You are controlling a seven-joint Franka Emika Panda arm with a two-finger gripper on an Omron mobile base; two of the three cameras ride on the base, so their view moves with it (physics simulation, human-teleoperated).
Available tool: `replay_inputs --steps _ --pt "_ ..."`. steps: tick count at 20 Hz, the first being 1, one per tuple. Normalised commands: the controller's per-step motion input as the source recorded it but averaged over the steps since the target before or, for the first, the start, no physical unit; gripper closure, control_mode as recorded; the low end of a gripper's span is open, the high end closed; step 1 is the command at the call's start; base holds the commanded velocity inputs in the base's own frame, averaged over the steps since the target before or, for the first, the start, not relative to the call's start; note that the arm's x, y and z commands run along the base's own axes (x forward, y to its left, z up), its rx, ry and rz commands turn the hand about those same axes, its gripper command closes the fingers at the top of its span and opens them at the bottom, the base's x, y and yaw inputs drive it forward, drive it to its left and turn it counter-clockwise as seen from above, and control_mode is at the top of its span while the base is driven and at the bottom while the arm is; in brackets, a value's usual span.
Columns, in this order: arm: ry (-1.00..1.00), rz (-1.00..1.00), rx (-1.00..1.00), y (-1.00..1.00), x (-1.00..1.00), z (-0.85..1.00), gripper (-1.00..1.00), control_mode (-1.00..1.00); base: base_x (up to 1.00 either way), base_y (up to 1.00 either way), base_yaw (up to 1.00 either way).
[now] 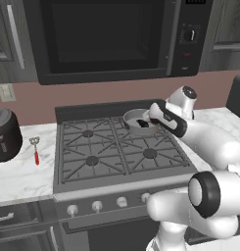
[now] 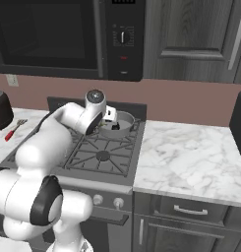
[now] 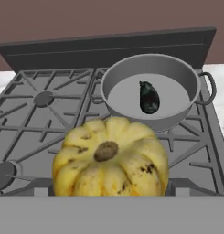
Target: Put the eggplant and squash in the pot. Retrieve the spatula and lightly stir the vegetables in the pot.
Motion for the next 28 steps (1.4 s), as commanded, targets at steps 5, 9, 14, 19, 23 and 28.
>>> replay_inputs --steps 5,9,14,19,23,28 --pt "0.00 -0.01 -0.09 0.00 0.17 -0.07 1.00 -1.00 0.00 0.00 0.00" --pt "0.00 -0.03 -0.06 0.00 0.55 0.00 1.00 -1.00 0.00 0.00 0.00" --pt "0.00 0.00 -0.01 -0.06 0.62 -0.14 1.00 -1.00 0.00 0.00 0.00" --pt "0.00 0.00 -0.02 -0.07 0.36 -0.25 1.00 -1.00 0.00 0.00 0.00" --pt "0.01 0.00 0.00 -0.14 0.17 -0.23 1.00 -1.00 0.00 0.00 0.00" --pt "0.04 0.00 0.00 -0.17 0.03 -0.28 1.00 -1.00 0.00 0.00 0.00"
